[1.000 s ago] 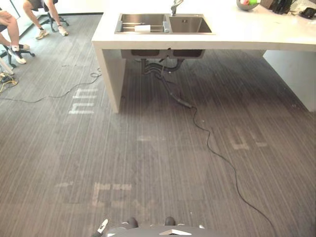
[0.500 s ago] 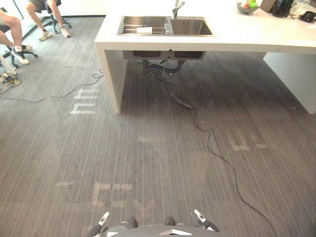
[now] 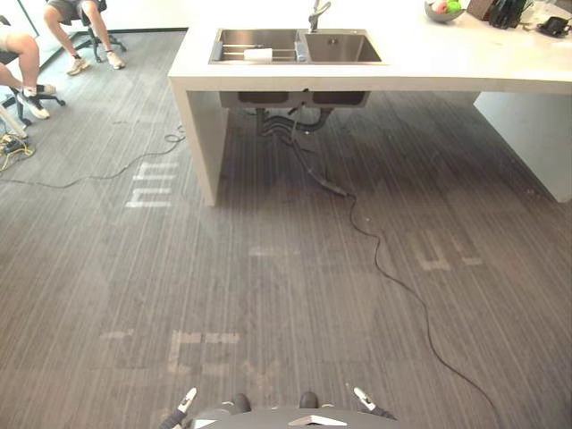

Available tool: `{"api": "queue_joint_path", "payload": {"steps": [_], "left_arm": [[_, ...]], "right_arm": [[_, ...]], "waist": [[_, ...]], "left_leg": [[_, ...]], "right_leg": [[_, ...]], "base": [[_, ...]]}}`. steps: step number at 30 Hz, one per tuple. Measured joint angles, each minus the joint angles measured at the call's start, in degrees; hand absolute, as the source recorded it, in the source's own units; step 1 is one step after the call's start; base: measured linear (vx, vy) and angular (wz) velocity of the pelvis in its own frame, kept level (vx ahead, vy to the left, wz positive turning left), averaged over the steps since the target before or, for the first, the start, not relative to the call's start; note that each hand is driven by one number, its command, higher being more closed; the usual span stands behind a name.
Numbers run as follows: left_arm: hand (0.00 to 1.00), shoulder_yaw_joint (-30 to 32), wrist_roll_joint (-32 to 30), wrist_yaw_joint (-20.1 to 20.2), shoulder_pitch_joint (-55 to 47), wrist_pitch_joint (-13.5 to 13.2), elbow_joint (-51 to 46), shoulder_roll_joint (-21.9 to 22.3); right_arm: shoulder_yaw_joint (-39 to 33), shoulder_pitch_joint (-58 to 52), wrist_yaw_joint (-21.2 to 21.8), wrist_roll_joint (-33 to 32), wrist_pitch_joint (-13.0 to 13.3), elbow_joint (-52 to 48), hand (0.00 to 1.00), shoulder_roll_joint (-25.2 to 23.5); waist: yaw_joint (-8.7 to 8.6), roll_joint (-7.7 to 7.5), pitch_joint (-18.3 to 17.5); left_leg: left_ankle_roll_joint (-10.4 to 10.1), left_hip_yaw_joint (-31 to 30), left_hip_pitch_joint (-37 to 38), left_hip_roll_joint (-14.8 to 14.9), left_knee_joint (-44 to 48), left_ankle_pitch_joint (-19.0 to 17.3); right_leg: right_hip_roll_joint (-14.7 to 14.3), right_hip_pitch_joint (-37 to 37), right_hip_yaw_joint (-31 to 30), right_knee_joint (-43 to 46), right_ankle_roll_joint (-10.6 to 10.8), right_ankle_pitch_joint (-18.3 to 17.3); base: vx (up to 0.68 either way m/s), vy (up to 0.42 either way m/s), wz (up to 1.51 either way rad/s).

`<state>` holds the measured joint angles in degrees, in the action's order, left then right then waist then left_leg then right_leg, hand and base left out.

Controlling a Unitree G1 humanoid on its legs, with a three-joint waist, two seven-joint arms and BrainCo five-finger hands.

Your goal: Walk over to the sink, pick up the cup, carry it to the dishwasher, place the cup inside the dishwasher, then close the dishwasher door

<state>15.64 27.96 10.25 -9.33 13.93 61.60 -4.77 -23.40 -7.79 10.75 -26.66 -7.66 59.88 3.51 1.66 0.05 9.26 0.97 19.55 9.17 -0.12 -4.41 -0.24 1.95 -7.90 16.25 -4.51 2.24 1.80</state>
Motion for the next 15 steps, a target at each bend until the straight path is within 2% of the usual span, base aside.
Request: {"api": "queue_joint_path", "payload": {"steps": [2,4,6,7,8,9,10,11,12,14,15], "left_arm": [[0.0,0.0,-0.1,0.0,0.2,0.1,0.1,0.0],[0.0,0.0,-1.2,0.0,0.4,0.2,0.1,0.0],[0.0,-0.7,-2.4,0.0,0.9,1.3,0.3,-0.7],[0.0,-1.0,-2.6,0.3,1.4,1.4,0.3,-1.1],[0.0,-1.2,-3.4,0.2,2.1,1.3,0.3,-1.4],[0.0,-1.2,-3.4,0.1,2.3,1.3,0.4,-1.6],[0.0,-1.5,-2.7,-0.9,2.4,1.2,0.3,-1.7],[0.0,-2.6,-1.2,-1.6,2.5,0.7,0.3,-2.1],[0.0,-2.9,-1.0,-1.7,2.4,0.4,0.4,-2.2],[0.0,-4.2,-0.7,-1.2,1.7,-4.7,0.9,-2.2],[0.0,-5.0,-0.7,-1.2,1.6,-6.0,0.8,-2.2]], "right_arm": [[0.0,0.0,0.5,0.0,0.1,0.1,0.0,0.0],[0.0,0.2,0.5,-0.3,0.2,0.1,0.0,0.1],[0.3,0.2,0.4,-2.1,1.0,0.0,0.0,-0.1],[0.8,0.5,0.0,-2.8,1.9,-0.5,0.0,-0.2],[0.8,1.4,-0.3,-3.6,2.5,-0.6,0.0,0.0],[0.8,1.9,-0.4,-4.4,2.5,-0.7,0.0,0.2],[0.9,2.4,-1.1,-6.2,2.6,-0.9,0.0,0.4],[0.9,2.5,-1.4,-8.7,2.6,-0.8,0.0,0.4],[0.9,2.5,-1.4,-9.6,2.5,-0.7,0.0,0.3],[0.7,1.6,-1.5,-11.4,2.4,-1.1,0.0,-0.8],[0.6,1.2,-1.5,-11.4,2.4,-1.5,0.0,-0.8]], "waist": [[-0.05,0.2,-0.1],[-0.06,0.19,-0.1],[-0.24,-0.2,0.2],[0.0,-0.67,0.4],[-0.07,-0.98,0.5],[-0.21,-0.84,0.7],[-0.4,-0.96,1.8],[-0.62,-0.73,2.5],[-0.83,-0.8,2.6],[-1.59,-0.84,3.0],[-1.69,-1.0,3.2]], "left_leg": [[0.1,-1.0,0.0,-0.2,0.0,0.0],[0.4,-1.6,0.4,-0.5,0.0,-0.3],[1.1,-2.4,1.2,-1.2,0.0,-1.0],[1.7,-2.3,2.1,-2.1,0.0,-1.4],[1.7,-2.3,2.3,-2.8,0.3,-2.4],[1.9,-2.3,2.6,-3.0,0.4,-2.9],[3.4,-2.3,4.2,-3.2,1.4,-3.6],[3.8,-2.3,5.6,-3.0,2.0,-4.4],[3.8,-2.3,6.2,-2.8,2.4,-4.8],[3.3,-2.2,7.6,-1.7,4.4,-7.4],[3.0,-2.2,7.8,-1.3,5.0,-8.1]], "right_leg": [[0.5,0.2,0.5,1.8,0.7,-0.9],[1.9,2.2,1.7,7.7,1.2,-4.0],[4.5,5.5,2.0,18.7,1.8,-8.1],[6.8,8.5,1.7,26.9,1.8,-10.2],[9.1,12.9,1.7,36.4,0.6,-10.3],[10.3,14.9,1.6,40.9,-0.4,-9.6],[11.9,18.0,1.1,48.1,-1.0,-9.2],[12.3,19.8,0.5,52.0,-0.1,-11.2],[12.3,20.3,0.4,52.5,0.2,-12.0],[11.7,22.1,1.6,48.6,0.3,-13.0],[11.5,22.2,2.4,46.2,0.3,-12.7]], "base": [[0.07,0.035,0.23],[0.06,0.052,0.25],[0.04,0.095,0.23],[0.01,0.112,0.04],[0.01,0.088,-0.02],[0.06,0.065,-0.07],[0.11,0.043,-0.05],[0.13,0.033,-0.04],[0.14,0.018,-0.01],[0.15,-0.015,0.01],[0.2,-0.052,0.06]]}}
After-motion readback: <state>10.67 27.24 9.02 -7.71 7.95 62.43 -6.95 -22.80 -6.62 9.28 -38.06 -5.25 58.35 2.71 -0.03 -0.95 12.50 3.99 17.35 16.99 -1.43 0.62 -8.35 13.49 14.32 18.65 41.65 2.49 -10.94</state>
